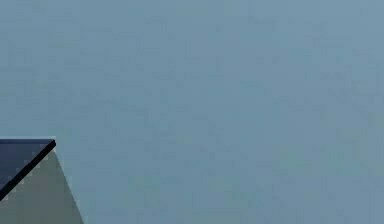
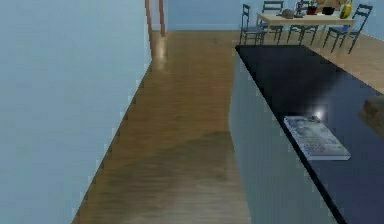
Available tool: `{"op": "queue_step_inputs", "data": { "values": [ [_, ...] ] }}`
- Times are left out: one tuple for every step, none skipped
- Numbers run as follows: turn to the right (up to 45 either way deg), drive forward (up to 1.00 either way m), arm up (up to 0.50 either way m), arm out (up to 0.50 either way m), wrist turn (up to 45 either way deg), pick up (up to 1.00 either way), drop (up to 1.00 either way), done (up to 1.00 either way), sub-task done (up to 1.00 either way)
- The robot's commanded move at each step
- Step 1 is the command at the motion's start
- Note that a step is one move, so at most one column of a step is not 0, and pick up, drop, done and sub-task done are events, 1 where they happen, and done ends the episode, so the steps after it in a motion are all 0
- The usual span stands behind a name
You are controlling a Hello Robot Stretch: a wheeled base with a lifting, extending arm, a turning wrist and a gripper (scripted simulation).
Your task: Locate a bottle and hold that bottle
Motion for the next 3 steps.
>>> {"op": "queue_step_inputs", "data": {
  "values": [
    [0.0, 0.1, 0.0, 0.0, 0.0, 0.0, 0.0, 0.0, 0.0],
    [-45.0, 0.0, 0.0, 0.0, 0.0, 0.0, 0.0, 0.0, 0.0],
    [-45.0, 0.0, 0.0, 0.0, 0.0, 0.0, 0.0, 0.0, 0.0]
  ]
}}
